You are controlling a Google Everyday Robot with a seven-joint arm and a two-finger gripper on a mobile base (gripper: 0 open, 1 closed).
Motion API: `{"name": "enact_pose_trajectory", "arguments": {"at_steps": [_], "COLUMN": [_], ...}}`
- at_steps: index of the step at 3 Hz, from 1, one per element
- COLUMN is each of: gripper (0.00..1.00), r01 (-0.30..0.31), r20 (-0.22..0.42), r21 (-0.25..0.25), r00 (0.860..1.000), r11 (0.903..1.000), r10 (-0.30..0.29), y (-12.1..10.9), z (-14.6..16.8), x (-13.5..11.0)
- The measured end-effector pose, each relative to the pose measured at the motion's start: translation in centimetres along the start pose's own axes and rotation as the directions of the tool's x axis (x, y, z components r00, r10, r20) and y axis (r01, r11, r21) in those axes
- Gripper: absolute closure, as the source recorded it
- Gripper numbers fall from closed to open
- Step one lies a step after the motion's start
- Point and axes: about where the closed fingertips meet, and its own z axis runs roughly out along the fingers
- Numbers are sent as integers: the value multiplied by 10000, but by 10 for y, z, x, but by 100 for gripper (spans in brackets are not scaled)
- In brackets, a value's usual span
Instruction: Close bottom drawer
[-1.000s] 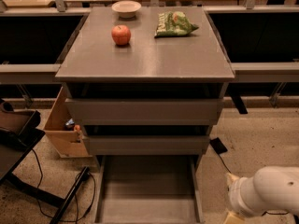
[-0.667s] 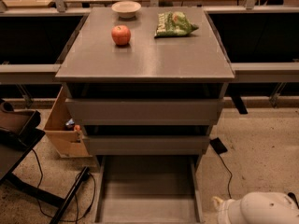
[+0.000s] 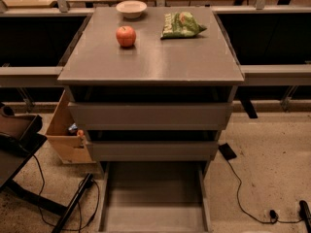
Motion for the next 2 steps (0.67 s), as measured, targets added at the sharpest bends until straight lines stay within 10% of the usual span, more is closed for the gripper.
{"name": "enact_pose_trajectory", "arguments": {"at_steps": [2], "gripper": [100], "r01": [-903], "r20": [513], "r21": [-750], "r00": [9942], "r11": [9931], "r10": [943], "y": [21], "z": [83], "x": [37]}}
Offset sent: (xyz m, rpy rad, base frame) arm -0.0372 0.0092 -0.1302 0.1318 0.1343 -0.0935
